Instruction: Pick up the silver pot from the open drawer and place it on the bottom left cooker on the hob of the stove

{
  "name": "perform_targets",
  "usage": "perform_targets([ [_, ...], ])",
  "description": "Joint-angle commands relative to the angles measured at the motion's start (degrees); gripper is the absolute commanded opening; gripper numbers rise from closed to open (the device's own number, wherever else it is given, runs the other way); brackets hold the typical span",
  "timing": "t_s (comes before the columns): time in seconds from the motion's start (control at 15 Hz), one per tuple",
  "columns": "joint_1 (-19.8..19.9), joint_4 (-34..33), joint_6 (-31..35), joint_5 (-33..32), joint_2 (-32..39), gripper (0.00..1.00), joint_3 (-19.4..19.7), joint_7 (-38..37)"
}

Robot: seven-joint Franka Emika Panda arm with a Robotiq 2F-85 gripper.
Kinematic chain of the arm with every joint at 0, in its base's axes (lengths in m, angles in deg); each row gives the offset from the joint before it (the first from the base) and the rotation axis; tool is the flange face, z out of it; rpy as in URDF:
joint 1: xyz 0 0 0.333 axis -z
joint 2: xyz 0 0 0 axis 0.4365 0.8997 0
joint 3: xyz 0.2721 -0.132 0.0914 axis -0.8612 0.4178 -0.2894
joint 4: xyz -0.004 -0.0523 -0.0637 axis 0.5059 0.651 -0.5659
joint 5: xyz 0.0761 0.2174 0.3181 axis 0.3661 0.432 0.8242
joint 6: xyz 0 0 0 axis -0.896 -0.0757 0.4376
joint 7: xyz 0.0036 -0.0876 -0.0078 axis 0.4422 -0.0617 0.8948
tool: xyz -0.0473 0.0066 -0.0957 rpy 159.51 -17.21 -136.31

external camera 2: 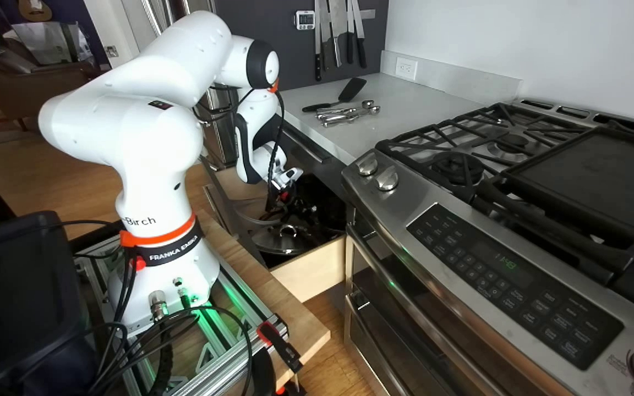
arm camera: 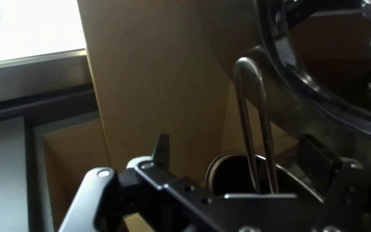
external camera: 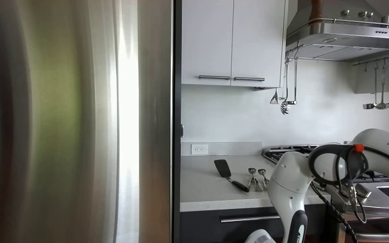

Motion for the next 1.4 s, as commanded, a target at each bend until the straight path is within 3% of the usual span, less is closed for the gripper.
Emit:
perform_targets([
  [0.0,1.2,-1.5,2.1,-1.4,2.2,1.00,0.1,-0.4],
  [0.47,1.3,-3.0,0.9,-0.8,4.1,1.00,1.0,0.1],
  [0.6,1.3,-3.6,0.6,-0.7,4.7,0.91,1.2,0.6],
  [0.73,1.3,-4.5,0.3,-0.6,5.5,0.90,1.3,1.1],
  [0.93,1.1,-5.6,-0.2,-0.5,6.4,0.72,1.4,1.6],
  [1.0,1.0,-5.9,-0.2,-0.5,6.6,0.56,1.4,1.8],
  [1.33,0.7,-7.1,-1.1,-0.3,7.7,0.16,1.5,2.2],
])
